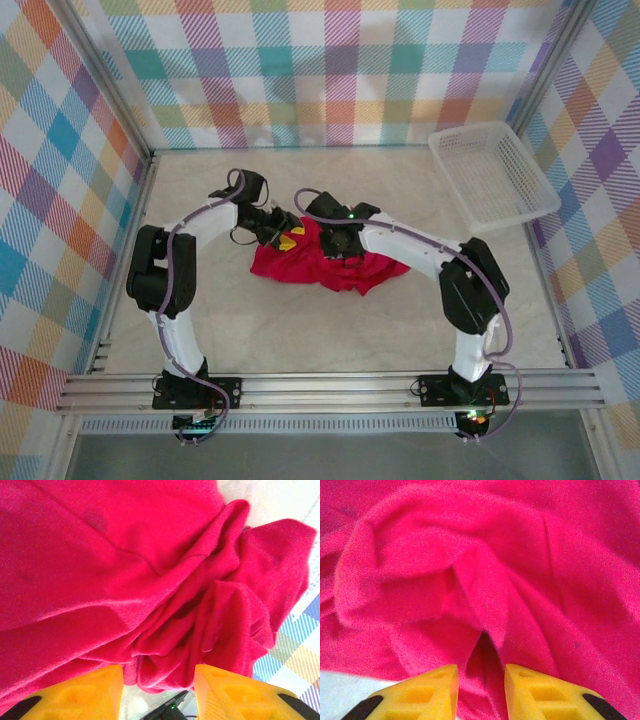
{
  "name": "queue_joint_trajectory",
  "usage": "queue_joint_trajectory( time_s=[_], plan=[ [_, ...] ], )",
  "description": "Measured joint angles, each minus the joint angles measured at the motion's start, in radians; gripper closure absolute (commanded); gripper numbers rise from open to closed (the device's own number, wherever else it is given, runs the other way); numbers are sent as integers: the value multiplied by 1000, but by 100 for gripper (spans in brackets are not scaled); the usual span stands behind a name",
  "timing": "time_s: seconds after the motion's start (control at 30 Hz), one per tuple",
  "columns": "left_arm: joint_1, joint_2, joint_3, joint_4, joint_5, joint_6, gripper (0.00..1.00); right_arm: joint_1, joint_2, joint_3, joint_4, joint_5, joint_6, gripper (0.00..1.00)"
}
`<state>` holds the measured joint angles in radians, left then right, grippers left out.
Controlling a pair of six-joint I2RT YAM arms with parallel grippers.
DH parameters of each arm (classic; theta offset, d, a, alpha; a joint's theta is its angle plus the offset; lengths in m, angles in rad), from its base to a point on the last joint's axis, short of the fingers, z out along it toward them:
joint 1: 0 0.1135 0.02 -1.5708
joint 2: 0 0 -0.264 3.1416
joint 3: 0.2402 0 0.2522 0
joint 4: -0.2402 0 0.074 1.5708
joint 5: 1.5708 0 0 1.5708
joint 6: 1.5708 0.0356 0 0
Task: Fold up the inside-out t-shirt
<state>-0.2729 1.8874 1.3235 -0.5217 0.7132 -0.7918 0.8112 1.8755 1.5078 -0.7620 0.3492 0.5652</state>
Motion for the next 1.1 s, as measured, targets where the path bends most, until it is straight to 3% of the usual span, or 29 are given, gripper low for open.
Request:
queue_joint_trajectory(
  time_s=[0.27,0.4,0.47,0.53,0.67,0.9,1.1],
  plan=[
    [1,-19,-24,1,2,4,61,-19,72,37,-18,76,-51,68],
    [2,-26,-24,1,3,4,61,-39,83,37,-17,77,-63,52],
    [2,-26,-25,1,3,4,62,-45,93,37,-11,76,-67,49],
    [2,-26,-24,1,3,4,62,-49,113,37,-6,74,-65,57],
    [3,-26,-24,0,4,5,62,-64,177,41,-5,69,-52,98],
    [6,-24,-48,34,3,2,62,-72,136,89,-64,6,-49,100],
    [10,57,-50,60,-7,2,70,-73,-26,244,-133,-194,-89,100]
  ],
)
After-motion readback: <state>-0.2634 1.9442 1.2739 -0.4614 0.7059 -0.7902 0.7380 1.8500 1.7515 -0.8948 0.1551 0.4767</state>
